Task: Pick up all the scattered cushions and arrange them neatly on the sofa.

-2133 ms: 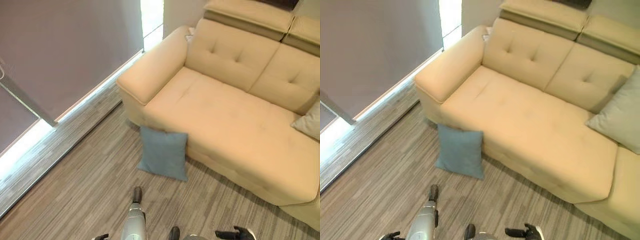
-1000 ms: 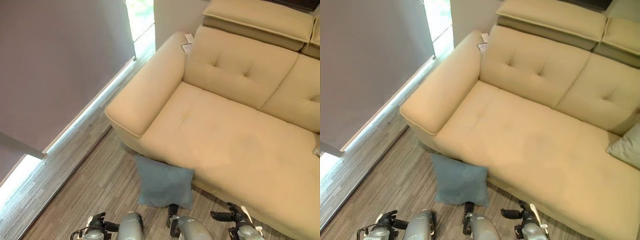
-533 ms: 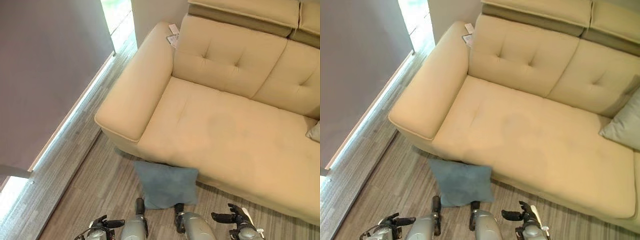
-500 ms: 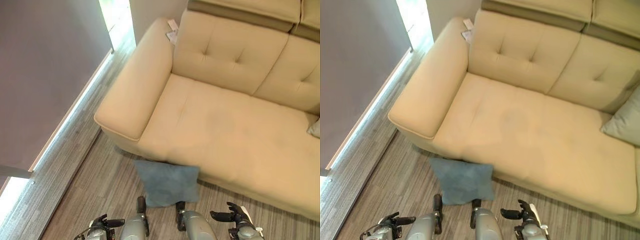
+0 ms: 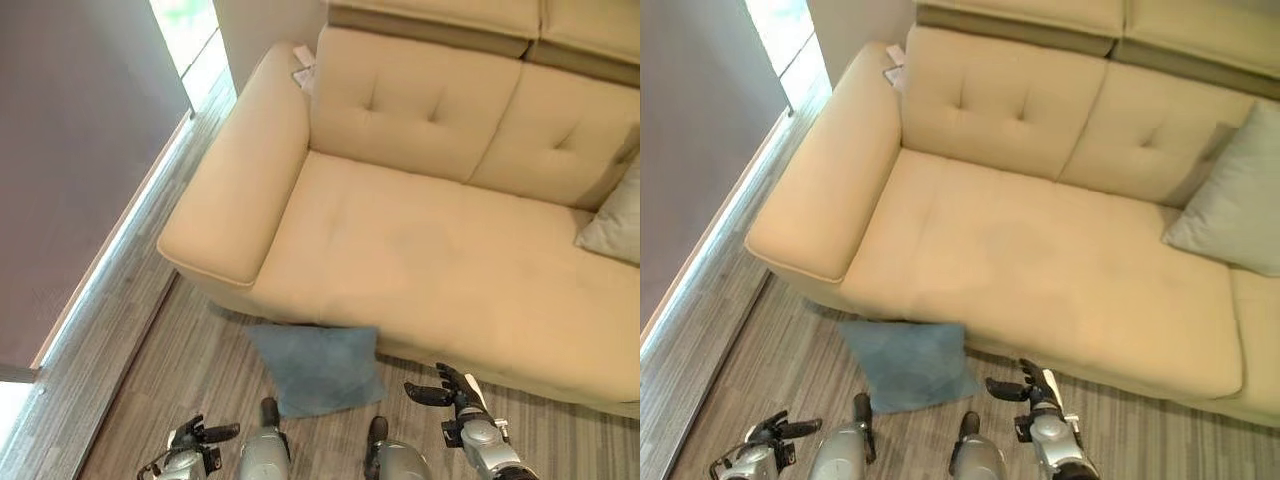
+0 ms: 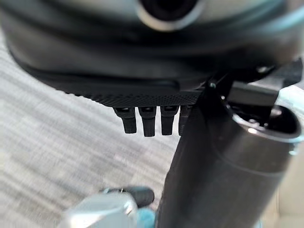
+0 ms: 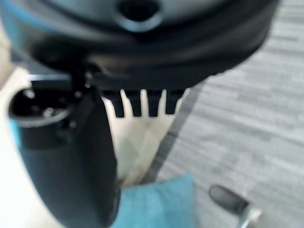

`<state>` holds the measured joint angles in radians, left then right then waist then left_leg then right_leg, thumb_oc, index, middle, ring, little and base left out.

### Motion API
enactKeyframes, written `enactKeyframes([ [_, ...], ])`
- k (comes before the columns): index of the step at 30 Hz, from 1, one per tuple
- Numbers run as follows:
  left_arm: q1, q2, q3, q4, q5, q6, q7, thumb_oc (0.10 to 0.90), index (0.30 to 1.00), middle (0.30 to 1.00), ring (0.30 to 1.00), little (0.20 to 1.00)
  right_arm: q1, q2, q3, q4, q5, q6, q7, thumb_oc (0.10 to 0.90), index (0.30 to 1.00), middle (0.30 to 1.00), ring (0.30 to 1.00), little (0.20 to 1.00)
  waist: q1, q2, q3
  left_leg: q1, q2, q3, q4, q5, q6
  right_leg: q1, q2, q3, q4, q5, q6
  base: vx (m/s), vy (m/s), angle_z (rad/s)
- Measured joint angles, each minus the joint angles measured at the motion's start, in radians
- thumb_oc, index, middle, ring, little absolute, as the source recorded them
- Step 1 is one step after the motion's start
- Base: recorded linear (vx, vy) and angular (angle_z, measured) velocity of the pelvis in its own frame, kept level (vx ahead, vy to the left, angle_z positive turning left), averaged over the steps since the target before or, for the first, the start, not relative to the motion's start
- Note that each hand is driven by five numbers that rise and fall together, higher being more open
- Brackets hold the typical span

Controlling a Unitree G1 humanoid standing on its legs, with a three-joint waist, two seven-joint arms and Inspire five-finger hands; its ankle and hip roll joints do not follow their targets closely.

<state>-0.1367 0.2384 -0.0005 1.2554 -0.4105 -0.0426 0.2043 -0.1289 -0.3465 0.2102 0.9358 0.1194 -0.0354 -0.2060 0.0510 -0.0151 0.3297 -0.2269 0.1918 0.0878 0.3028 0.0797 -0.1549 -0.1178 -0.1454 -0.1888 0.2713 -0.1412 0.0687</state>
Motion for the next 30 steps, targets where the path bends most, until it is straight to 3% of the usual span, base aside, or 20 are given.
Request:
enactKeyframes([
  [2,-0.001,-0.011,0.0,0.006,-0.019,0.001,-0.003,0.8,0.9,0.9,0.9,0.9,-0.001,-0.013,0.0,0.0,0.001,0.001,-0.001,0.8,0.9,0.9,0.9,0.9,0.011,0.01,0.004,-0.019,0.002,-0.059,0.006,0.029,-0.011,-0.03,0.006,0.002,0.03,-0.005,-0.012,-0.13,0.024,0.0],
  [4,-0.019,-0.016,0.001,0.03,-0.02,0.004,-0.002,0.8,0.9,0.9,0.9,0.9,-0.003,-0.026,-0.002,-0.011,0.004,-0.004,-0.003,0.8,0.9,0.9,0.9,0.9,-0.004,0.015,0.006,-0.04,-0.003,-0.058,-0.054,0.082,-0.028,-0.076,-0.01,-0.008,0.077,-0.013,-0.032,-0.07,0.089,0.23],
  [5,-0.026,-0.018,0.001,0.03,-0.019,0.003,-0.001,0.8,0.9,0.9,0.9,0.9,-0.007,-0.03,-0.006,-0.007,0.011,-0.003,-0.008,0.8,0.9,0.9,0.9,0.9,-0.015,0.017,0.004,-0.045,0.007,-0.03,-0.078,0.061,0.001,-0.106,-0.025,-0.042,0.081,-0.003,-0.05,-0.16,0.202,0.48],
  [6,-0.043,-0.021,0.001,0.029,-0.019,0.004,0.008,0.8,0.9,0.9,0.9,0.9,-0.031,-0.032,-0.012,-0.004,0.034,-0.003,-0.02,0.8,0.9,0.9,0.9,0.9,-0.03,0.02,0.02,-0.068,0.003,-0.017,-0.043,0.006,0.046,-0.137,-0.026,-0.047,0.097,0.0,-0.048,-0.16,0.152,0.49],
  [8,-0.062,-0.024,0.001,0.027,-0.039,-0.002,0.018,0.8,0.9,0.9,0.9,0.9,-0.042,-0.024,-0.054,-0.001,0.095,-0.006,-0.036,0.8,0.9,0.9,0.9,0.9,-0.043,0.052,0.036,-0.093,0.009,-0.013,-0.047,-0.053,0.056,-0.204,-0.025,-0.062,0.165,-0.019,-0.036,-0.12,0.114,0.31],
  [9,-0.083,-0.021,0.001,0.006,-0.058,-0.007,0.03,0.8,0.9,0.9,0.9,0.9,-0.067,-0.016,-0.061,0.0,0.126,-0.007,-0.049,0.8,0.9,0.9,0.9,0.9,-0.04,0.042,0.056,-0.121,0.01,-0.006,-0.036,-0.068,0.028,-0.248,-0.031,-0.05,0.203,-0.029,-0.032,-0.17,0.109,-0.05],
  [14,-0.157,0.003,-0.013,-0.095,-0.128,-0.042,0.047,0.8,0.9,0.9,0.9,0.9,-0.152,0.024,-0.061,-0.014,0.213,-0.023,-0.079,0.8,0.9,0.9,0.9,0.9,-0.04,0.003,0.125,-0.287,-0.012,-0.009,0.044,-0.067,0.046,-0.404,-0.055,-0.027,0.255,-0.004,-0.027,-0.11,0.066,0.0],
  [23,-0.336,0.068,-0.12,-0.26,-0.191,-0.113,0.068,0.8,0.9,0.9,0.9,0.9,-0.33,0.033,-0.099,-0.113,0.308,-0.128,-0.153,0.8,0.9,0.9,0.9,0.9,-0.057,0.016,0.172,-0.533,-0.024,-0.015,0.183,-0.078,0.07,-0.636,-0.09,-0.002,0.365,0.005,-0.019,-0.07,0.057,0.02],
  [30,-0.544,0.078,-0.185,-0.279,-0.229,-0.122,0.069,0.8,0.9,0.9,0.9,0.9,-0.509,-0.002,-0.038,-0.119,0.341,-0.141,-0.173,0.8,0.9,0.9,0.9,0.9,-0.075,0.021,0.175,-0.691,-0.031,-0.018,0.253,-0.083,0.078,-0.797,-0.106,0.016,0.43,0.004,-0.023,-0.01,0.043,0.0],
])
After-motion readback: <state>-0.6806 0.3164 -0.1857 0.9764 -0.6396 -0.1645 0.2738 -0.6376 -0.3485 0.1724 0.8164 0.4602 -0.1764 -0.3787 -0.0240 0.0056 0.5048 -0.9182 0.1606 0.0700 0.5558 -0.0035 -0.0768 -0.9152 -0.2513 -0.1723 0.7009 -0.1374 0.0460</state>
